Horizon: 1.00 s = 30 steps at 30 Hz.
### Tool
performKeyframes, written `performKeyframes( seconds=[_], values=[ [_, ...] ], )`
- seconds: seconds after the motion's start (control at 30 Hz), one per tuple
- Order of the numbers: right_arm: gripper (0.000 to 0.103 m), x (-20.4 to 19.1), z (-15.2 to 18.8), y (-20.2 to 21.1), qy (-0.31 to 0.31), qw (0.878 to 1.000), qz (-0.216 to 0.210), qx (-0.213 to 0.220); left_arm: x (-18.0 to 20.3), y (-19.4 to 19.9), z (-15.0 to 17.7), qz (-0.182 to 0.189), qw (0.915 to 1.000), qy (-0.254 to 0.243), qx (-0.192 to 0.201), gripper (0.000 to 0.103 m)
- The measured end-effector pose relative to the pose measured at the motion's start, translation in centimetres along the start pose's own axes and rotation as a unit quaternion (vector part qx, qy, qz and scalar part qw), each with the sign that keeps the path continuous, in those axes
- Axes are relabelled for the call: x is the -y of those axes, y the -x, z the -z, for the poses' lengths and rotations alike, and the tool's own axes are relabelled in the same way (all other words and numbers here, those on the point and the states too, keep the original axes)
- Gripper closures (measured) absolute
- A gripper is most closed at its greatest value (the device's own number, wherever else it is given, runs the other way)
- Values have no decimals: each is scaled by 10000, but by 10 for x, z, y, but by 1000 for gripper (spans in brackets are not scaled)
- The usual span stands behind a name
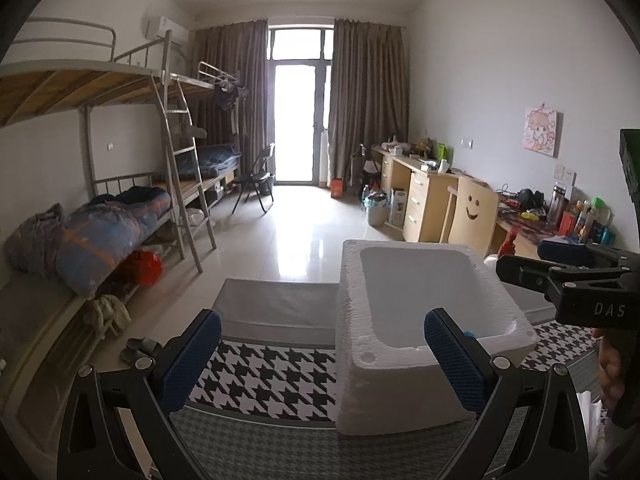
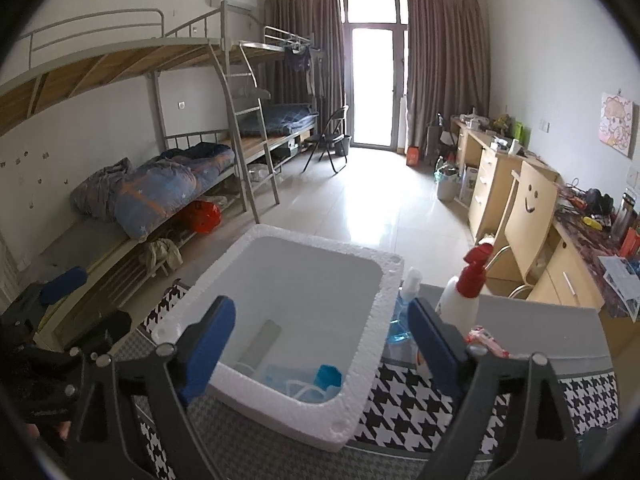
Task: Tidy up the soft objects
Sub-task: 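Withdraw both tools from the box back toward the table items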
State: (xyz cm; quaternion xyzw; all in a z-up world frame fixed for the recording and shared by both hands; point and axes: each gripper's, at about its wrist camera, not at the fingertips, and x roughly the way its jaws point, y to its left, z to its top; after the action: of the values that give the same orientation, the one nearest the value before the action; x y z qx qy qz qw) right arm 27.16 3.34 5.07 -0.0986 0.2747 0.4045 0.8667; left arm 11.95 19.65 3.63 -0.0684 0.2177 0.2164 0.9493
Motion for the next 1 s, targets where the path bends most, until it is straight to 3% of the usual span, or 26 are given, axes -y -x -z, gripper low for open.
performKeyframes(
  seconds=[1.0],
  values=[
    [12,16,29,64,-123,9987,196,449,36,48,6,384,9983,-259,356,1]
  ],
)
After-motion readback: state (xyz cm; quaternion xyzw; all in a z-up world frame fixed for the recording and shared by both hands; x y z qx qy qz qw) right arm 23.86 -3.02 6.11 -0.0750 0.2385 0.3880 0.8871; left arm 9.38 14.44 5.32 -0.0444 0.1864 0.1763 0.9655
